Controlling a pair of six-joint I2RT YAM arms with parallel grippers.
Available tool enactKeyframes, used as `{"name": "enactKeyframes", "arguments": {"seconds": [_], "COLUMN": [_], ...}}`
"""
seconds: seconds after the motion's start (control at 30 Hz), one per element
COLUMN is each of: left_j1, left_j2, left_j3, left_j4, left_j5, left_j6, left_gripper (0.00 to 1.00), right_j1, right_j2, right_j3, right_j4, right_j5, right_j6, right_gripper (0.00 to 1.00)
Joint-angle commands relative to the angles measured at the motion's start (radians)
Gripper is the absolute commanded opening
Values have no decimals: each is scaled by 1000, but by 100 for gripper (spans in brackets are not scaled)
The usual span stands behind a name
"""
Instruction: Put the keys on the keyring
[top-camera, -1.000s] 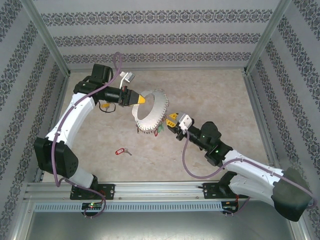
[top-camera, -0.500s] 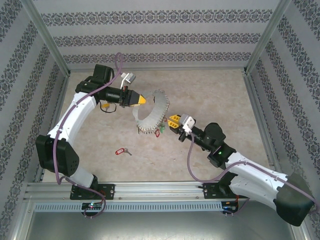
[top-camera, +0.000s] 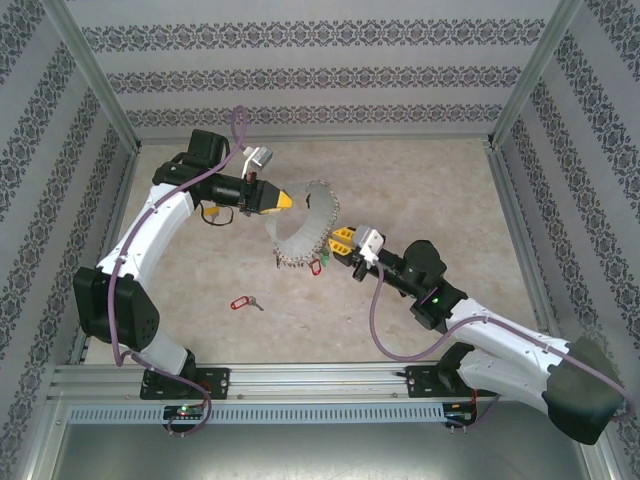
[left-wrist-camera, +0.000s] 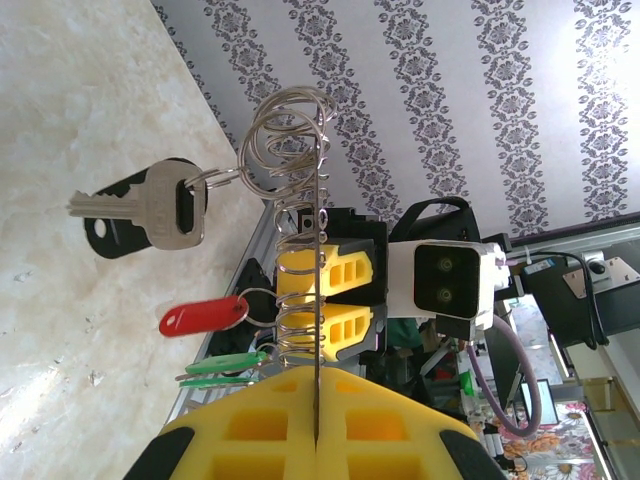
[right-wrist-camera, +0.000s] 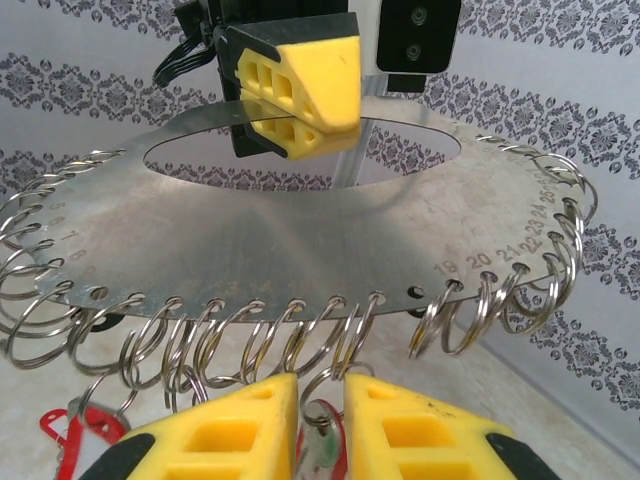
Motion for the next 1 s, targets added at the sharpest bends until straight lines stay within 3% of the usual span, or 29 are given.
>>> {"name": "enactKeyframes", "arguments": {"seconds": [0.0,0.47,0.73,0.97], "left_j1": [4,0,0,-2], "left_j2": [5,26,27,22], "left_j3": [7,35,49,49], "left_j4": [26,-4,-12,-14], "left_j5": [59,57,60,63], "left_j6": [-15,7,14,16], "left_gripper": [0,0,0,0], "right_j1": [4,7,13,22], "right_j2": [12,-19,-61,-117], "right_j3": [40,15,-32,-84], "right_j4": [49,49,43,32], "right_j5": [-26,-61,43,49], "right_j6": [-14,-3,6,15], "right_gripper": [17,18,18,18]}}
